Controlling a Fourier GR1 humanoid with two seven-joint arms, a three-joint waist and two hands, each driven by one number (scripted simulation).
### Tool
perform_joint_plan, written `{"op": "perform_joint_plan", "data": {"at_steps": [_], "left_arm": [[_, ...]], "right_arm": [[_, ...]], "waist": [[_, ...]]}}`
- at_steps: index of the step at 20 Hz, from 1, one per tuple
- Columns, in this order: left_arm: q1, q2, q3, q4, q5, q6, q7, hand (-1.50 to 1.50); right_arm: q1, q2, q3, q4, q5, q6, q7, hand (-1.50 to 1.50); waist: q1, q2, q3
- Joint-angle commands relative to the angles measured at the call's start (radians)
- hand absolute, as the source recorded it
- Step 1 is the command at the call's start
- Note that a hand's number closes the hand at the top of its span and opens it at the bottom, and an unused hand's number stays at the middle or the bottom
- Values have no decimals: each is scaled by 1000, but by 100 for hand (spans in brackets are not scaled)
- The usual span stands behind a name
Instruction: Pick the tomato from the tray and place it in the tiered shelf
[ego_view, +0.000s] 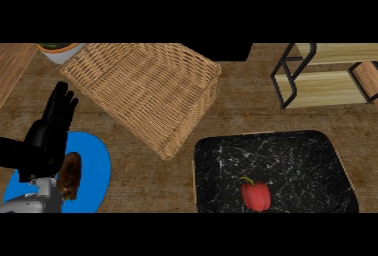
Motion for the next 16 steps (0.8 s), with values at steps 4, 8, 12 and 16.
{"op": "perform_joint_plan", "data": {"at_steps": [4, 8, 12, 16], "left_arm": [[-23, -1, 29, 90, 7, -13, -63, 0], [2, -16, 8, 43, 2, -12, -44, 0], [-1, -5, 39, 96, 24, -35, -105, 0], [-46, 6, 45, 118, 24, -43, -92, 0]], "right_arm": [[-146, 25, 39, 331, 84, -180, -188, 150], [-218, 31, 32, 549, 112, -279, -299, 150], [-286, 1, 11, 726, 99, -324, -447, 150], [-356, -48, 32, 870, 134, -325, -493, 150]], "waist": [[5, 3, 0], [13, 4, 1], [11, 4, 1], [8, 5, 1]]}}
